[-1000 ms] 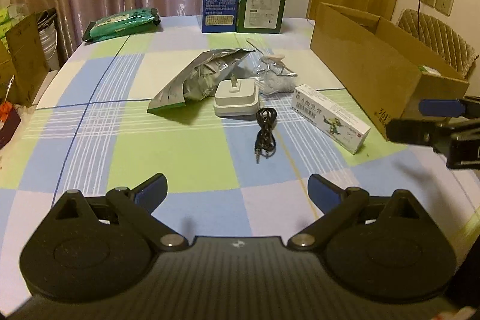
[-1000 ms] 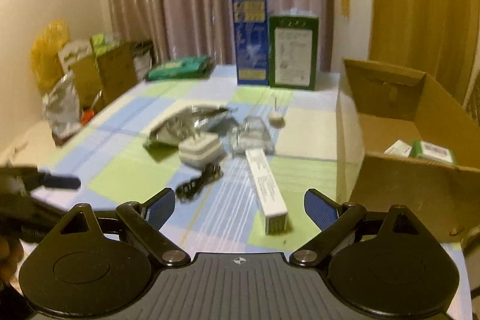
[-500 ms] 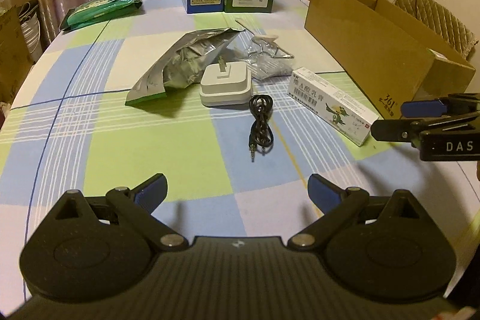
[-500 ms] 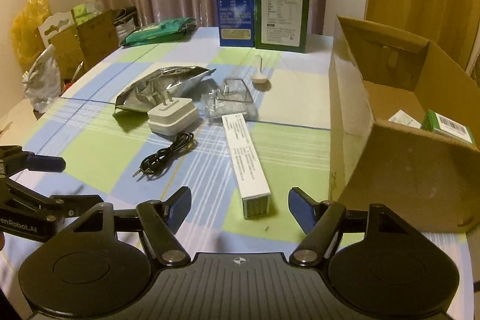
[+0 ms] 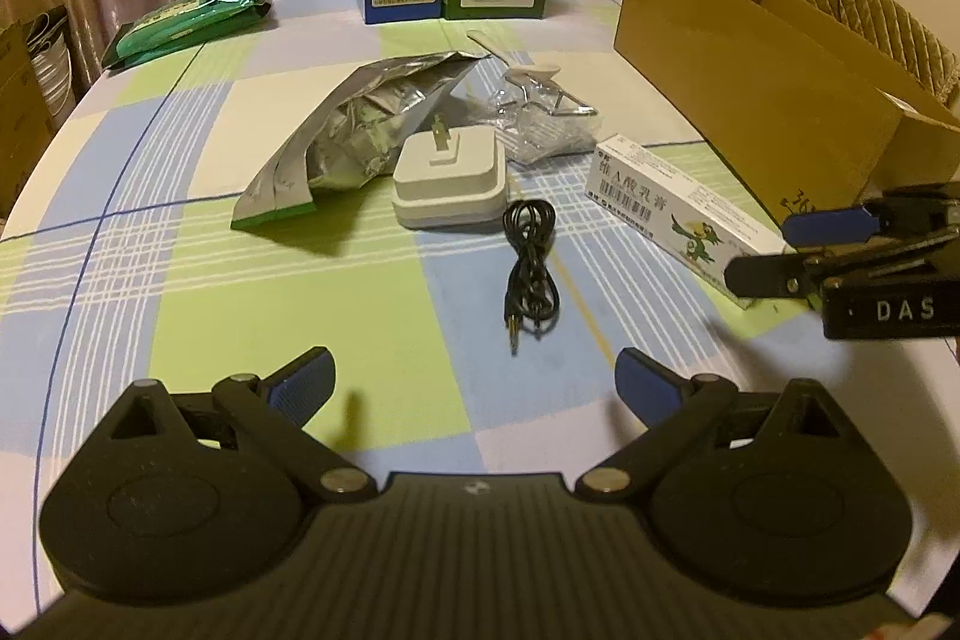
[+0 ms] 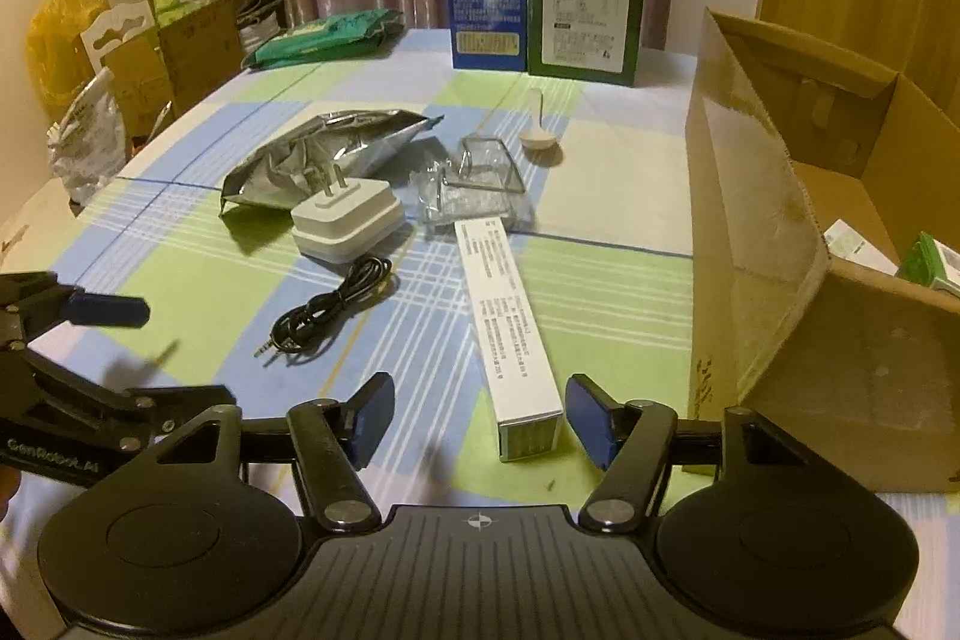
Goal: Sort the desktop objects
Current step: 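Move both tools back over the table toward the cable and white ointment box, then grasp the black cable with the left tool while the right tool grasps the white ointment box, then lift and carry the cable with the left tool while the right tool carries the ointment box, then drop the cable into the cardboard box with the left tool while the right tool drops the ointment box, then move both tools back over the table toward the foil bag and white plug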
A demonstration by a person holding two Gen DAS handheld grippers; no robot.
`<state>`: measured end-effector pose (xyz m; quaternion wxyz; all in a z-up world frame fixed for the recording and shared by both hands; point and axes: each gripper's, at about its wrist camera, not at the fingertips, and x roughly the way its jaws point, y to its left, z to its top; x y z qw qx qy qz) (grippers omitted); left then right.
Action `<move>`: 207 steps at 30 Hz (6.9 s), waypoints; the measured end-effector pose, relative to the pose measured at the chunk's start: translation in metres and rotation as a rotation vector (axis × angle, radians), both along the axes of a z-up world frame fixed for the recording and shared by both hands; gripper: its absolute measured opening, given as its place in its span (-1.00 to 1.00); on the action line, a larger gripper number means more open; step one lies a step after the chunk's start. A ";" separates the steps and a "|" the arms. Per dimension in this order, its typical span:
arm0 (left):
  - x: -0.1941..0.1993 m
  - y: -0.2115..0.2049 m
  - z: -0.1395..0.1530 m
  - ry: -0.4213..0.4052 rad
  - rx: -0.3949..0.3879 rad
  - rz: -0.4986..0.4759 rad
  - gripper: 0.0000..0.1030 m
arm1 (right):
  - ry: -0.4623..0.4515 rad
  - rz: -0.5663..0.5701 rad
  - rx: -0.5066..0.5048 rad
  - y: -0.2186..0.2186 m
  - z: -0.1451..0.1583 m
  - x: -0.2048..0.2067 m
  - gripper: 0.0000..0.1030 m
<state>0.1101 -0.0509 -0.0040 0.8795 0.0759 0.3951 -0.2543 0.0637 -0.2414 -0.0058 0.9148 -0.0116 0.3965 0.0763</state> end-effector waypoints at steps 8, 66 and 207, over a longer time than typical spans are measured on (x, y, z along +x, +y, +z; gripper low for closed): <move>0.014 -0.015 -0.001 -0.002 -0.025 -0.020 0.72 | 0.037 -0.002 -0.011 -0.003 -0.008 0.010 -0.19; -0.017 -0.019 -0.014 0.003 0.023 -0.106 -0.45 | 0.084 0.000 0.087 0.010 -0.015 -0.004 -0.31; -0.037 0.048 0.109 -0.203 0.051 0.103 0.98 | -0.221 -0.019 0.071 -0.007 0.150 -0.042 0.97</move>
